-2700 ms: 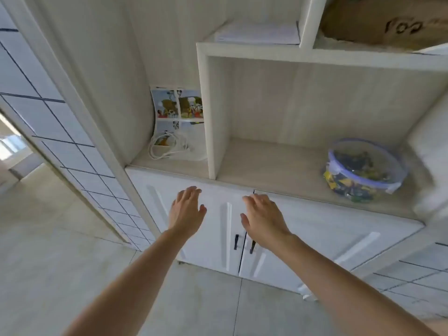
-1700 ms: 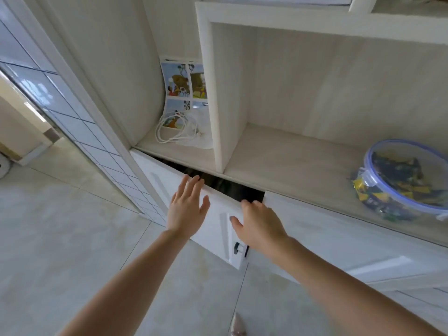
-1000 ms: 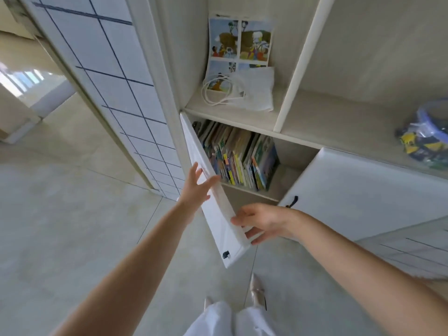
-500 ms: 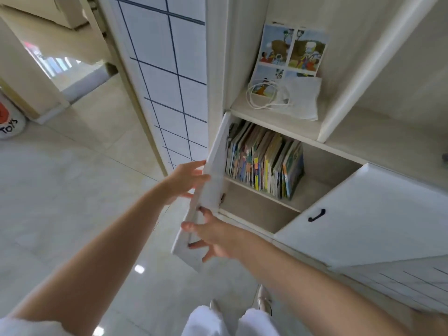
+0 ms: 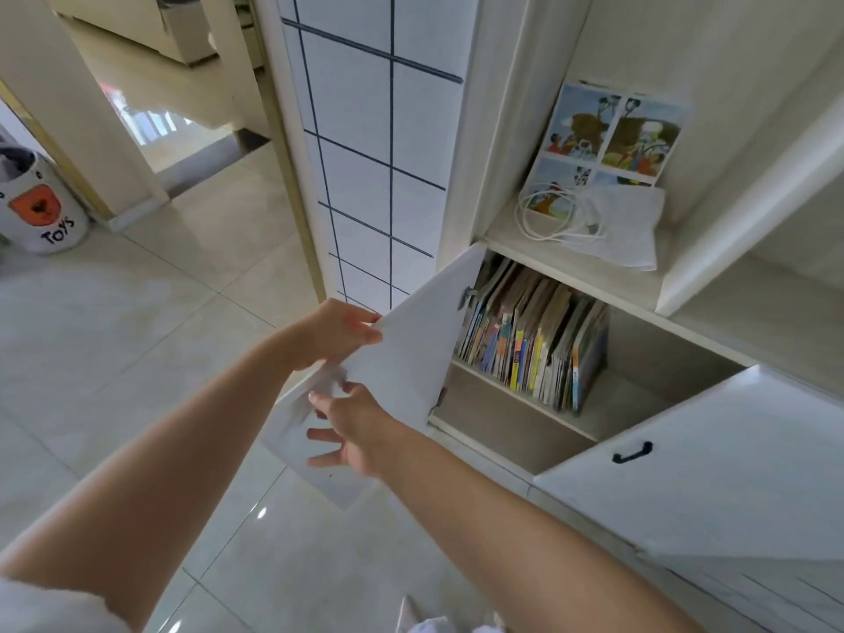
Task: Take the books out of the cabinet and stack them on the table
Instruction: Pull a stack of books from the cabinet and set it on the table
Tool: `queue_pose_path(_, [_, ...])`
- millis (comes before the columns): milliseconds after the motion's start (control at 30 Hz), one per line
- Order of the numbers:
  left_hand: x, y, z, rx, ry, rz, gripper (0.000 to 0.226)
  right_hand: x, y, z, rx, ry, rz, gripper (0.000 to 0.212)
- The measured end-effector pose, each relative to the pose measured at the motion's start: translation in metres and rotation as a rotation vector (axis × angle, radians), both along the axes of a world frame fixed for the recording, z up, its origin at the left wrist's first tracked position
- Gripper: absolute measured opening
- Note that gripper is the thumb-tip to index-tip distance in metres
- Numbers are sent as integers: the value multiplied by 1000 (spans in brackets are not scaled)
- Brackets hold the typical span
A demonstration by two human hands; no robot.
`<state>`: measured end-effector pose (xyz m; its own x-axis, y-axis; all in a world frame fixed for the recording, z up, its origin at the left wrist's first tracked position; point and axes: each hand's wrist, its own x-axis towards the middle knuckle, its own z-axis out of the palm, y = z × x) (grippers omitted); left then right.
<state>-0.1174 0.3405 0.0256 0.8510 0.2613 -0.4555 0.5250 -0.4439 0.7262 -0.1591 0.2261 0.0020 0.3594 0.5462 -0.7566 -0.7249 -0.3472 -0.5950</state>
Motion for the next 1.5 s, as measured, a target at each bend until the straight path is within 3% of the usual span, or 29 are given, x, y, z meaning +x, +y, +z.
queue_pose_path(133, [3, 2, 1, -33, 42, 28, 29, 23, -19, -11, -64, -55, -39, 63])
queue_pose_path(200, [6, -1, -2, 53, -3, -17, 29, 36, -41, -19, -127, -72, -48, 59])
queue_pose_path(333, [21, -21, -9, 231, -334, 50, 34, 74, -101, -32, -256, -73, -131, 26])
queue_pose_path(433, [38, -56, 2, 298, -520, -2, 39, 106, -152, -35, -347, -132, -205, 16])
queue_pose_path(633, [65, -128, -4, 284, -439, -195, 40, 165, -233, -42, -426, -173, -276, 16])
queue_pose_path(867, [96, -198, -75, 153, -253, -116, 39, 243, -284, -79, -435, -87, -270, 44])
queue_pose_path(1000, [111, -243, -132, 65, -191, -65, 36, 288, -295, -111, -494, -144, -265, 44])
queue_pose_path(1167, [137, -296, -193, 31, -177, -29, 35, 330, -289, -156, -571, -177, -230, 80])
queue_pose_path(1267, [150, -320, -225, -7, -162, -19, 36, 357, -279, -174, -582, -281, -241, 87])
queue_pose_path(1433, [180, -327, -263, -69, -117, 157, 55, 386, -263, -208, -613, -263, -201, 116])
queue_pose_path(1500, [192, -325, -272, -114, -112, 241, 60, 387, -258, -215, -618, -290, -190, 114])
